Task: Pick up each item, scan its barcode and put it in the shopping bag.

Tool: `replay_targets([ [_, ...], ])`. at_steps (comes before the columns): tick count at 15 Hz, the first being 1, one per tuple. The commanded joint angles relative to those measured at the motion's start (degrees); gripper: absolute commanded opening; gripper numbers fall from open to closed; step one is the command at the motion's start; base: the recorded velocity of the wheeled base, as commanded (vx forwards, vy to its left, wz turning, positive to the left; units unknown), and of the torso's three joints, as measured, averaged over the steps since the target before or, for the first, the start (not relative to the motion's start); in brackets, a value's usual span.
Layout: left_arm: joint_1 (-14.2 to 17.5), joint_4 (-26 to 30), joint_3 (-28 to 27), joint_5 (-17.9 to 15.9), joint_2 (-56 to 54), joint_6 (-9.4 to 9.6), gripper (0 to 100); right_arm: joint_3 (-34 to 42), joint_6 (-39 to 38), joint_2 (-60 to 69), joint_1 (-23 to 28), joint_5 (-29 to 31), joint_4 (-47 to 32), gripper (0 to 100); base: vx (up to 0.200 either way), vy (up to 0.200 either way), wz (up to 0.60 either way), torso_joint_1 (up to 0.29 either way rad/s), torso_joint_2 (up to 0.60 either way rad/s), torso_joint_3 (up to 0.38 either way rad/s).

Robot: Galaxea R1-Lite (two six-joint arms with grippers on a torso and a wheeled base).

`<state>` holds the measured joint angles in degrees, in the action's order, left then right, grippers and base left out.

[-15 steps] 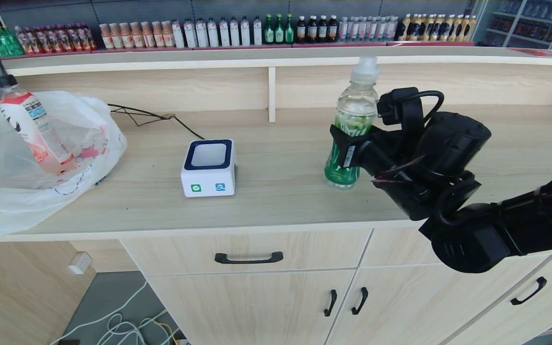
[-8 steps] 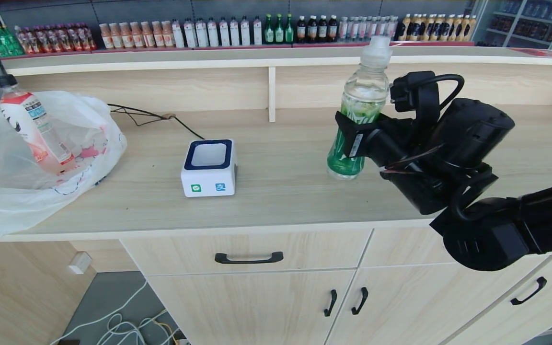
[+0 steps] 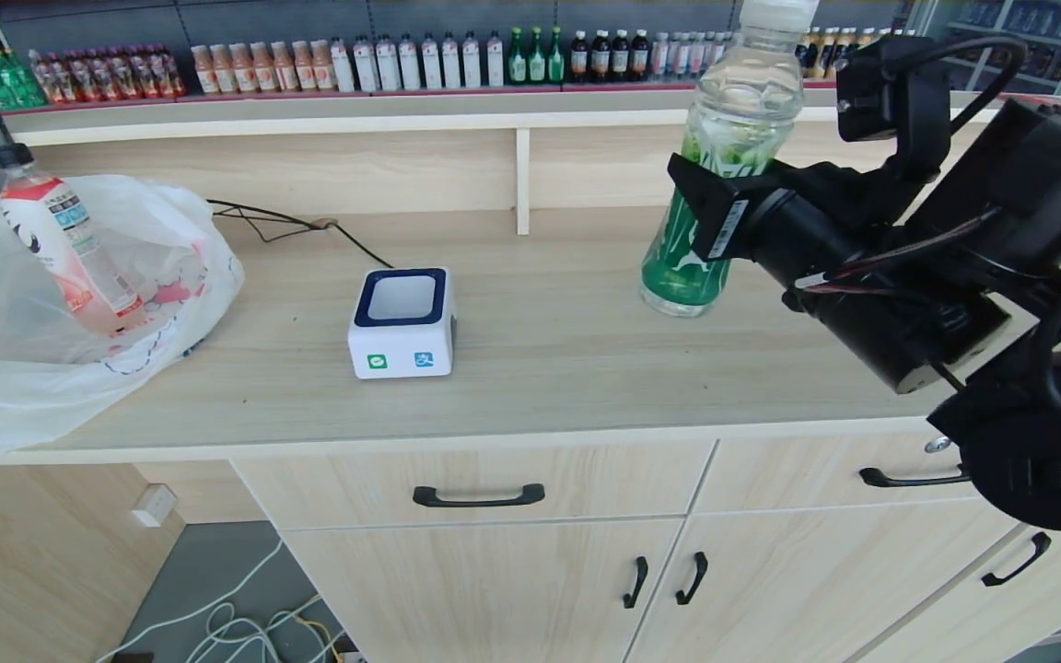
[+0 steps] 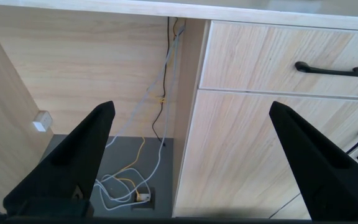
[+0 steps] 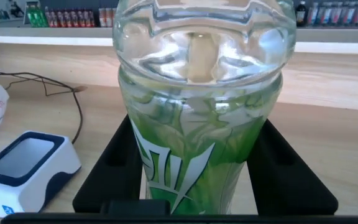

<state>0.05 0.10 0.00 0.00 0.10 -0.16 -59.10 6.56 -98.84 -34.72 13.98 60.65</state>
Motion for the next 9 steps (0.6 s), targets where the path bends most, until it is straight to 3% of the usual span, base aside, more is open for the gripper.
replay_targets([
  [1,0.04,-0.01,0.0,0.0,-0.01,-0.02,100,3.2,0.03,4.18,-2.99,0.08,-0.18,0,0.0,0.0,0.0,0.0,0.0,0.0],
  [9,0.04,-0.01,0.0,0.0,-0.01,-0.02,100,14.63,-6.29,13.59,-5.1,-0.27,0.26,0,0.0,0.0,0.0,0.0,0.0,0.0],
])
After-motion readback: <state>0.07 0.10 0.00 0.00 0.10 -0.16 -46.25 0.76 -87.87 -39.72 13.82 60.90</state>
